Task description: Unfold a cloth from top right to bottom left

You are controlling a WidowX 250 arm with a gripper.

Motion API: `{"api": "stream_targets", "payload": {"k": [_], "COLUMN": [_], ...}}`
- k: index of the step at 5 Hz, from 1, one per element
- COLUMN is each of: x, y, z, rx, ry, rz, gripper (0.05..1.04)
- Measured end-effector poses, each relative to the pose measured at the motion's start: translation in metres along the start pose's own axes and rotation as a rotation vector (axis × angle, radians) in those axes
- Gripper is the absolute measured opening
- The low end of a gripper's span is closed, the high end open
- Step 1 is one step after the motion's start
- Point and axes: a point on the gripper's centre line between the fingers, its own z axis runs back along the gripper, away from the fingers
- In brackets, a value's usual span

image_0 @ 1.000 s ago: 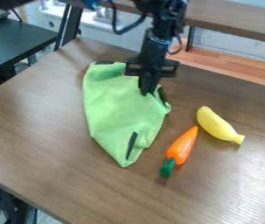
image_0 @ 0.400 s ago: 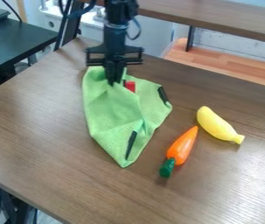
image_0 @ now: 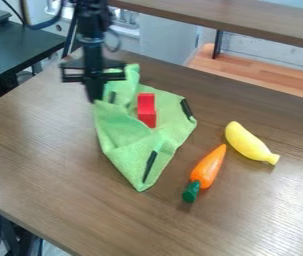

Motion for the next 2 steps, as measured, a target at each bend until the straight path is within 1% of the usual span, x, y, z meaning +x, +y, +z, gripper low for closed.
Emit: {"api": "stream_targets", "payload": {"k": [1, 2], "x": [0.008, 0.014], "y": [0.026, 0.051], "z": [-0.007, -0.009], "rx": [-0.033, -0.066], "ry": [0.008, 0.030], "rz": [-0.039, -0.095], "gripper": [0.049, 0.049]}}
